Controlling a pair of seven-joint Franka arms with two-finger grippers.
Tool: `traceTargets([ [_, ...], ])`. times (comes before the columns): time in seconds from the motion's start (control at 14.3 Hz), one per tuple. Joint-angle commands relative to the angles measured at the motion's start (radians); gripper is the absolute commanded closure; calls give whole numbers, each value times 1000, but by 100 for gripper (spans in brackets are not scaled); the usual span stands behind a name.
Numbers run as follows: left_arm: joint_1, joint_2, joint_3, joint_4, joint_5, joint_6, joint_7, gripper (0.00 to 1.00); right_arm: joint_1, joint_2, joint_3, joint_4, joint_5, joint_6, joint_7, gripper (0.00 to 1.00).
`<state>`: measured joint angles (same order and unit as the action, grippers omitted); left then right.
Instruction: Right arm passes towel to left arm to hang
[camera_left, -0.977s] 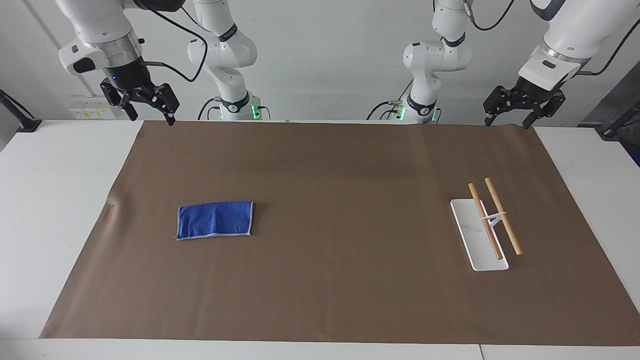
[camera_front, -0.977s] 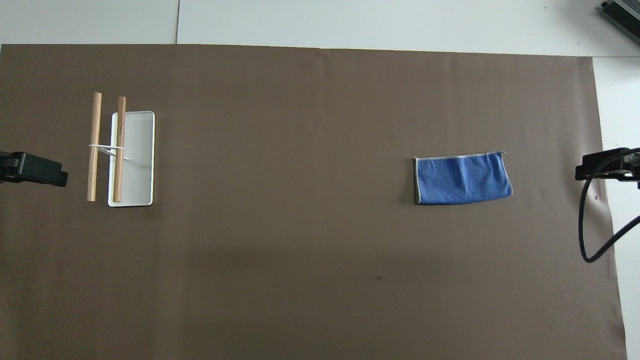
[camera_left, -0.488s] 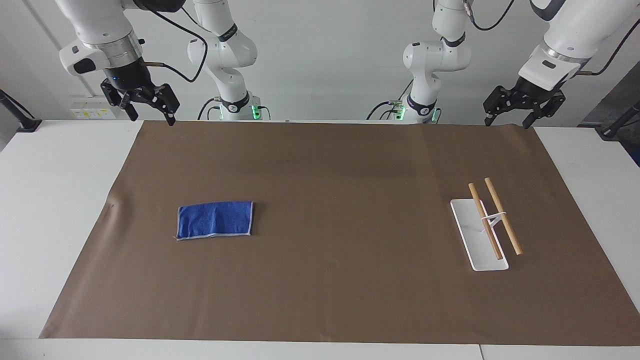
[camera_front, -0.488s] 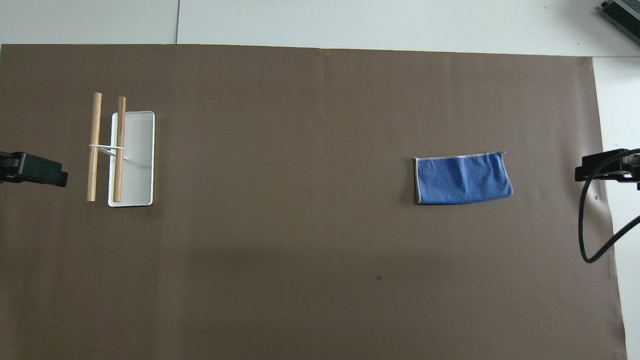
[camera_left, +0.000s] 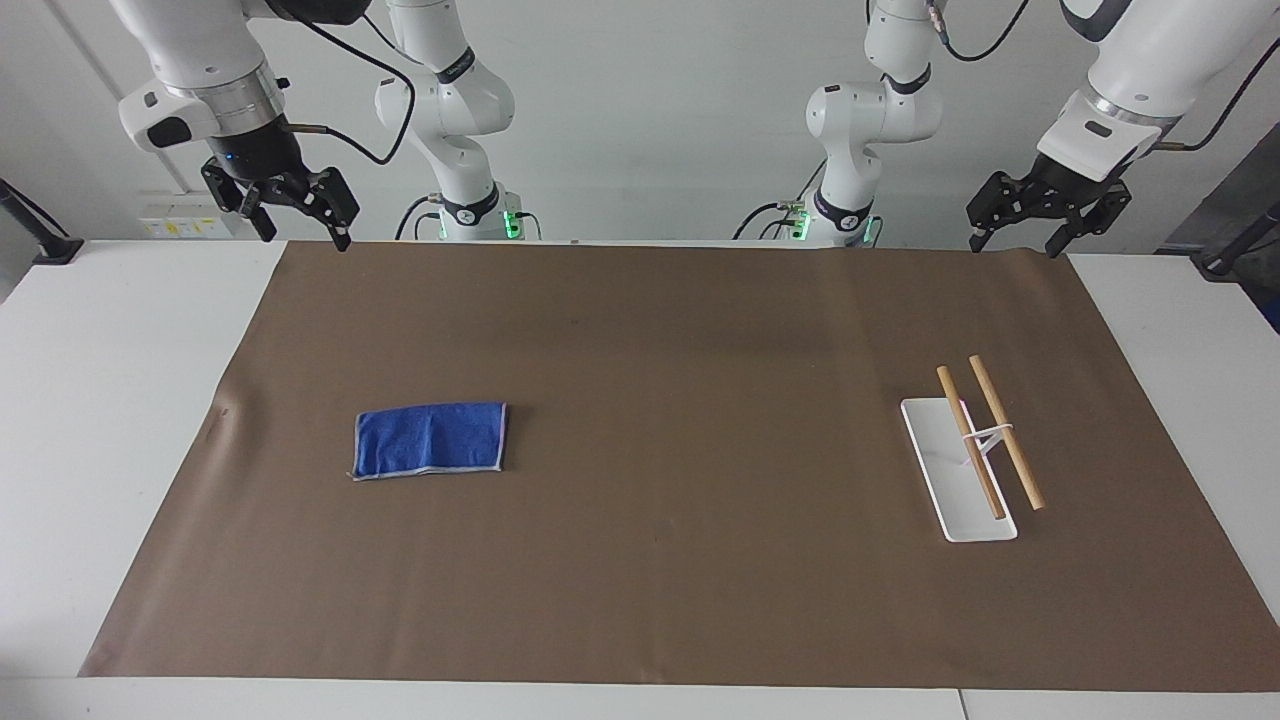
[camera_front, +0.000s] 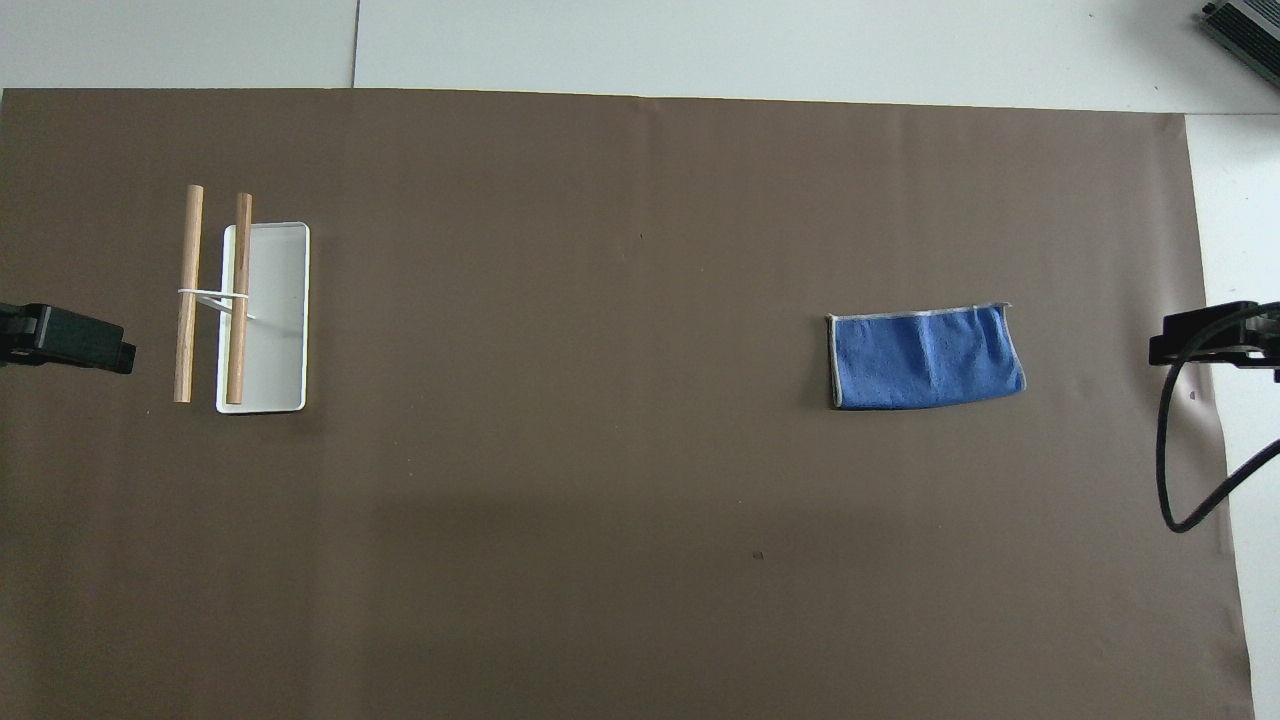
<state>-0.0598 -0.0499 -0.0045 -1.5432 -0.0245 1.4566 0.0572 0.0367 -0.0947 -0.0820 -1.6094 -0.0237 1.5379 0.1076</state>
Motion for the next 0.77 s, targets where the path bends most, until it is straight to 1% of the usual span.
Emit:
traceTargets([
  [0.0,5,-30,-2,-34,14,7,-7,0,-6,-31,2,-61,13,42,-19,0],
  [0.14,3,-30,-2,-34,14,7,-7,0,0,-33,2,-95,21,82,-19,0],
  [0.21,3,-30,-2,-34,14,7,-7,0,5,-31,7,-124,21,122,-11,0],
  [0.35,5,-30,-2,-34,14,7,-7,0,23,-45,8,-237,22,258,-8,0],
  [0.42,3,-30,-2,-34,14,7,-7,0,25,-43,8,-268,22,301,-14,0],
  [0.56,3,-30,-2,-34,14,7,-7,0,26,-4,8,-296,22,352,-32,0],
  [0.7,5,-30,-2,-34,14,5,-7,0,35,38,8,-342,22,433,-98,0],
])
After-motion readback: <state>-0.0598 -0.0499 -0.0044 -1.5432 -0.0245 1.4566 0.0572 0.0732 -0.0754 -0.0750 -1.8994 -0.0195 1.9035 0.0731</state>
